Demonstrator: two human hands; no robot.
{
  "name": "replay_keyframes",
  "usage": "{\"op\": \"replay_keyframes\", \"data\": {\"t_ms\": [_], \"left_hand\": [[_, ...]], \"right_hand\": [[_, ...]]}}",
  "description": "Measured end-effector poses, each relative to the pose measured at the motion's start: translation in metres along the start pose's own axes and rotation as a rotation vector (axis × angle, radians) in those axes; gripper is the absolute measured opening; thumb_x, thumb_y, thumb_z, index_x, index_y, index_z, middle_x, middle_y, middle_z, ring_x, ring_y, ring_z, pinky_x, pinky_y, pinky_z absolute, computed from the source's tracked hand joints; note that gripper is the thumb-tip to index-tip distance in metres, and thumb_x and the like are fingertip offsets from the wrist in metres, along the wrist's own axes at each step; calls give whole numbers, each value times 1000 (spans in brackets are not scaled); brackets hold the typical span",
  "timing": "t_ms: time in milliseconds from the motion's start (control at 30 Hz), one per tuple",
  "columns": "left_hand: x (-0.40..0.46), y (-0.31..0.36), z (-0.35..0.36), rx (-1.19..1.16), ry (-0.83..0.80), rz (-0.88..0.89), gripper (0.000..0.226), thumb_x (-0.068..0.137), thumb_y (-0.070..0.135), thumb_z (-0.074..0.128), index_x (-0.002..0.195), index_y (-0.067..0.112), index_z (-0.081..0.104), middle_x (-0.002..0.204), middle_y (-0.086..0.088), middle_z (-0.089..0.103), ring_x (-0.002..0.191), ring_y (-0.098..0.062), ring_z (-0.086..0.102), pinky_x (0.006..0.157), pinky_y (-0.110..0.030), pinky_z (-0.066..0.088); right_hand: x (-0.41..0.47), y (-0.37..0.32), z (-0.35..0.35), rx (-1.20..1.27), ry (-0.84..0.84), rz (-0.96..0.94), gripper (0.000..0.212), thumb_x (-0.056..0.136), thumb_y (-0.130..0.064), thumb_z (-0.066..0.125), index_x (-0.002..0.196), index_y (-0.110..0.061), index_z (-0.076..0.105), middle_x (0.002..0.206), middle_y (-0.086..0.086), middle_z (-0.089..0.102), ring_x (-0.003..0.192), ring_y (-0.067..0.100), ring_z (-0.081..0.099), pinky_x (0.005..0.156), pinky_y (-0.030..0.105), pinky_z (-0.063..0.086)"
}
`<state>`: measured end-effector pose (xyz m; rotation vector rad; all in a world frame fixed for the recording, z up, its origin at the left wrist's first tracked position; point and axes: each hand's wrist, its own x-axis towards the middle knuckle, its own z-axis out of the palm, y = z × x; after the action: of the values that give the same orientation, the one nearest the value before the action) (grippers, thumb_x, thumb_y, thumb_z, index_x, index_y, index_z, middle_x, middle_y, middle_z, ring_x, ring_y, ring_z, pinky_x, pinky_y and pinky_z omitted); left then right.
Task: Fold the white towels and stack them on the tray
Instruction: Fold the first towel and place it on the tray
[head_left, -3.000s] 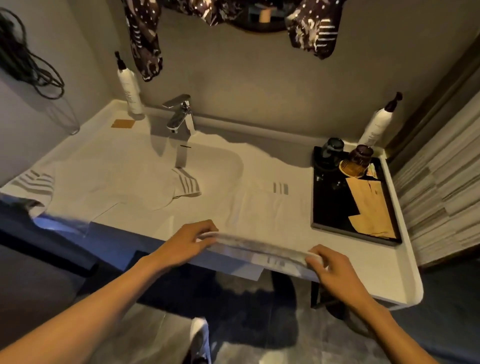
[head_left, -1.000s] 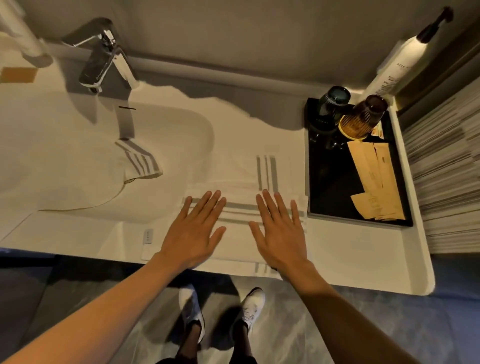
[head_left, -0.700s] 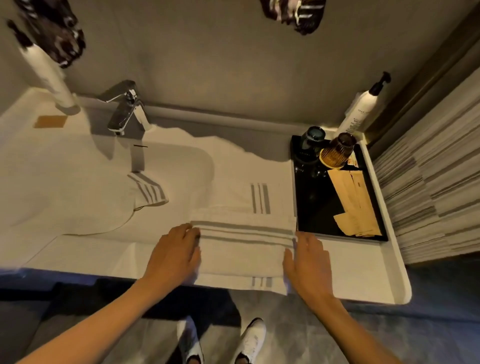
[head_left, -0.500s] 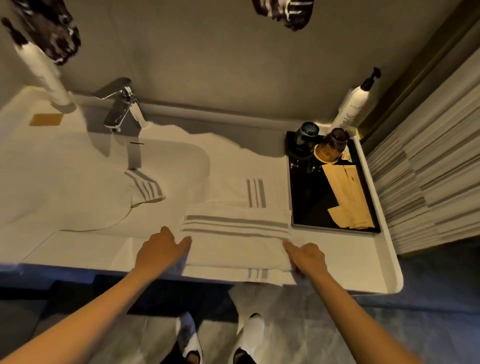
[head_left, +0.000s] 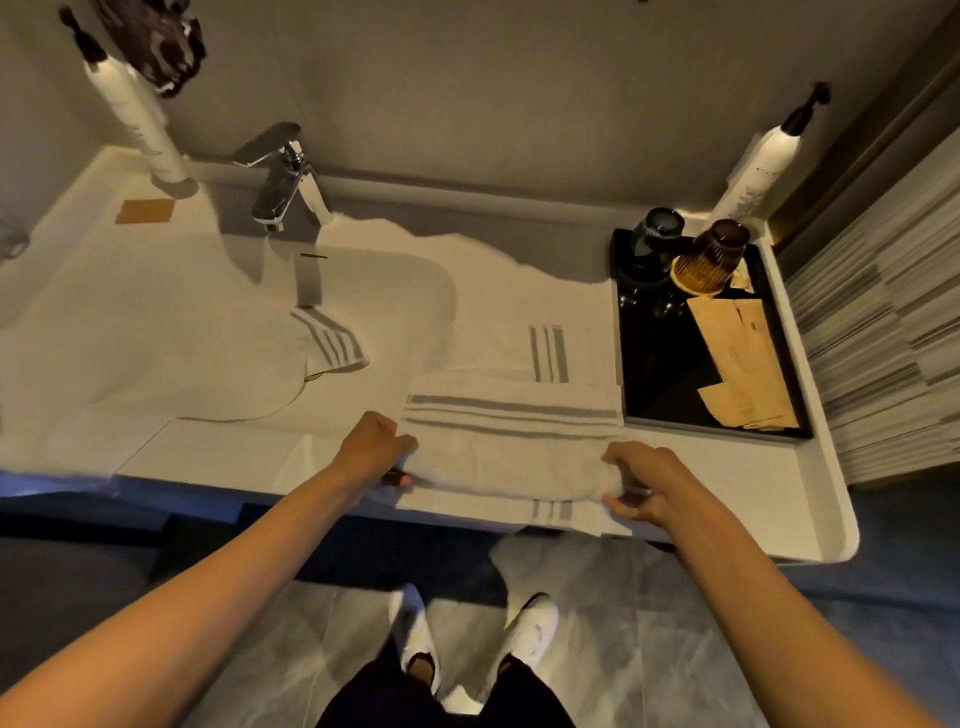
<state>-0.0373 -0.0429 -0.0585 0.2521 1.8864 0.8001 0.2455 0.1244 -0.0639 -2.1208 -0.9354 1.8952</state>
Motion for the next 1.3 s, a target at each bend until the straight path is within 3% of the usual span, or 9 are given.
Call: {"op": "replay_keyframes", "data": {"t_ms": [133,267,367,600,700,800,1033,1200,1300], "left_hand": [[-2,-12,-2,72,26,55,44,82,21,69,118,21,43,100,-16,64,66,-33,67,61,-43,61],[0,-23,-1,21,31,106,45,89,20,64,128,20,42,99,-18,68,61,-31,67,61,-39,58],[3,-26,1,39,71,151,51,87,28,67,131,17,45,122,-12,62,82,-35,71,81,-47,59],[-1,-25,0,-11,94,171,39,95,12,64,131,13,48,126,-5,54,65,-29,72,66,-38,60],[1,-30,-8,64,142,150,35,93,11,67,123,15,51,114,-15,65,77,-39,69,80,-53,58],[-1,-33,-6,-13,158,110,28,95,-1,56,121,3,47,78,-21,63,60,-31,57,61,-41,54],[-15,-31,6,294,167,79,47,83,52,69,100,16,45,61,-7,74,53,-26,71,67,-38,60],[-10,-20,19,-64,93,1,44,85,16,75,116,9,45,87,-17,68,64,-28,66,70,-42,62],[-10,-15,18,-251,104,33,43,85,-1,68,121,8,47,99,-18,60,71,-27,59,73,-44,59]], "right_hand": [[8,5,-12,144,-16,101,8,84,5,63,83,1,56,93,17,52,87,30,52,50,37,57],[4,8,-15,-63,-31,34,24,87,-16,71,100,1,59,84,17,55,67,29,55,55,37,50],[-1,6,-18,-152,-93,33,31,88,-20,72,100,5,57,86,22,64,65,30,64,51,32,53],[0,13,-31,-34,-86,-18,28,77,-14,80,82,5,60,57,14,49,38,17,33,43,26,31],[1,20,-40,-167,26,-78,27,78,-15,82,72,0,60,44,6,53,25,11,41,37,22,35],[6,30,-40,-245,100,-186,38,84,-21,75,59,-9,50,50,11,51,34,18,45,50,37,47],[-6,25,-28,-392,115,-209,38,93,-32,60,69,-3,58,68,16,69,58,28,68,57,31,54],[-3,24,-21,-211,30,-148,19,88,-15,70,79,-5,56,90,24,67,72,32,68,63,40,61],[-9,24,-21,-68,20,-151,11,89,-5,64,81,0,59,75,24,64,55,29,61,50,33,54]]}}
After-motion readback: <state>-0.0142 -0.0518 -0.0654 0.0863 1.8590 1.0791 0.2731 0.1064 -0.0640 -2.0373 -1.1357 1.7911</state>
